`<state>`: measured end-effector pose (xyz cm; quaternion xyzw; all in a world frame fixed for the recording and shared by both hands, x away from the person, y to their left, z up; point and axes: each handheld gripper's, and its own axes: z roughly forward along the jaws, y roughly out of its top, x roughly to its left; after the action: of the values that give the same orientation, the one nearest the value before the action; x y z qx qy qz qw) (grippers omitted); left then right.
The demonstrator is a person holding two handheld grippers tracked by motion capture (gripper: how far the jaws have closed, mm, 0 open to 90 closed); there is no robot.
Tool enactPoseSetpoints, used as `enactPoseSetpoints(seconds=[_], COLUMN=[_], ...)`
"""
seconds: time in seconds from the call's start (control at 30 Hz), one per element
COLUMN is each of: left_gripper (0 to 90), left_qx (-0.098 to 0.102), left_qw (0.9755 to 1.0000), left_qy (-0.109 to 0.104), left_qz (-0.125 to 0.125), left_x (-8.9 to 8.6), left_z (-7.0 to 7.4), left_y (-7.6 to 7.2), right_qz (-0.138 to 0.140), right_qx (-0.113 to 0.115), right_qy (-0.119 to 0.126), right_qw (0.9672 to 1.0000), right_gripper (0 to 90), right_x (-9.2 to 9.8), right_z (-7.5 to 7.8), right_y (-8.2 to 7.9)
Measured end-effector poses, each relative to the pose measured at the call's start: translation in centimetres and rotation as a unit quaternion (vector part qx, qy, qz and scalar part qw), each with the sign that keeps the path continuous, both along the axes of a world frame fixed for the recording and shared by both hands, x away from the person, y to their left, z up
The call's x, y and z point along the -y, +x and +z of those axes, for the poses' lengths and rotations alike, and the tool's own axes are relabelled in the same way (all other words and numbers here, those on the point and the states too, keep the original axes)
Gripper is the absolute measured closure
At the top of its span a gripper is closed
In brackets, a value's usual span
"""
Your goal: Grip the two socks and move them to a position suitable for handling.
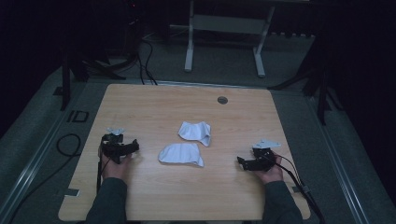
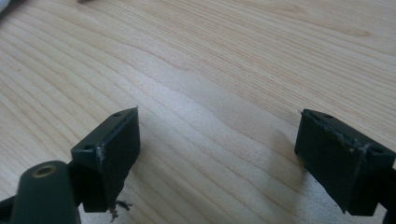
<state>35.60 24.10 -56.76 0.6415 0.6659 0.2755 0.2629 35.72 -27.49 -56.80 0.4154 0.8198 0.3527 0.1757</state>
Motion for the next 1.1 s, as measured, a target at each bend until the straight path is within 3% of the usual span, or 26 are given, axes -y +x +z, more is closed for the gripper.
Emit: enactPoseSetpoints(seconds=[0.2, 0.37, 0.47, 0.57, 0.7, 0.9, 1.1], left_gripper=[14.3, 14.4, 14.4, 14.4, 14.4, 14.4, 14.4], left_qx=[0.0, 0.001, 0.001, 0.001, 0.001, 0.001, 0.001], left_qw=[1.0, 1.0, 0.9999, 0.9999, 0.9999, 0.9998, 0.9997], left_qy=[0.0, -0.001, -0.001, -0.001, -0.001, 0.0, -0.001], left_qz=[-0.001, -0.009, -0.011, -0.012, -0.015, -0.02, -0.025], left_x=[0.0, -0.1, -0.1, -0.1, 0.0, 0.0, 0.1], left_z=[0.0, 0.0, 0.0, 0.0, 0.0, 0.0, 0.0], left_y=[0.0, -0.1, -0.1, -0.1, -0.1, -0.1, -0.1], right_qz=[0.002, 0.004, 0.027, 0.056, 0.092, 0.116, 0.153], right_qx=[0.0, -0.003, -0.007, -0.029, -0.028, -0.009, 0.003], right_qy=[0.0, -0.004, -0.003, -0.007, -0.04, -0.035, -0.053], right_qw=[1.0, 1.0, 0.9996, 0.998, 0.9946, 0.9926, 0.9868], right_gripper=[14.0, 26.7, 40.2, 53.5, 56.7, 57.3, 63.2], right_x=[0.0, -0.3, -0.5, -0.7, -1.6, -3.5, -6.7], right_z=[0.0, 0.3, 0.6, 1.2, 2.1, 4.4, 5.7], right_y=[0.0, -0.2, -0.5, -0.8, -1.2, -1.7, -2.1])
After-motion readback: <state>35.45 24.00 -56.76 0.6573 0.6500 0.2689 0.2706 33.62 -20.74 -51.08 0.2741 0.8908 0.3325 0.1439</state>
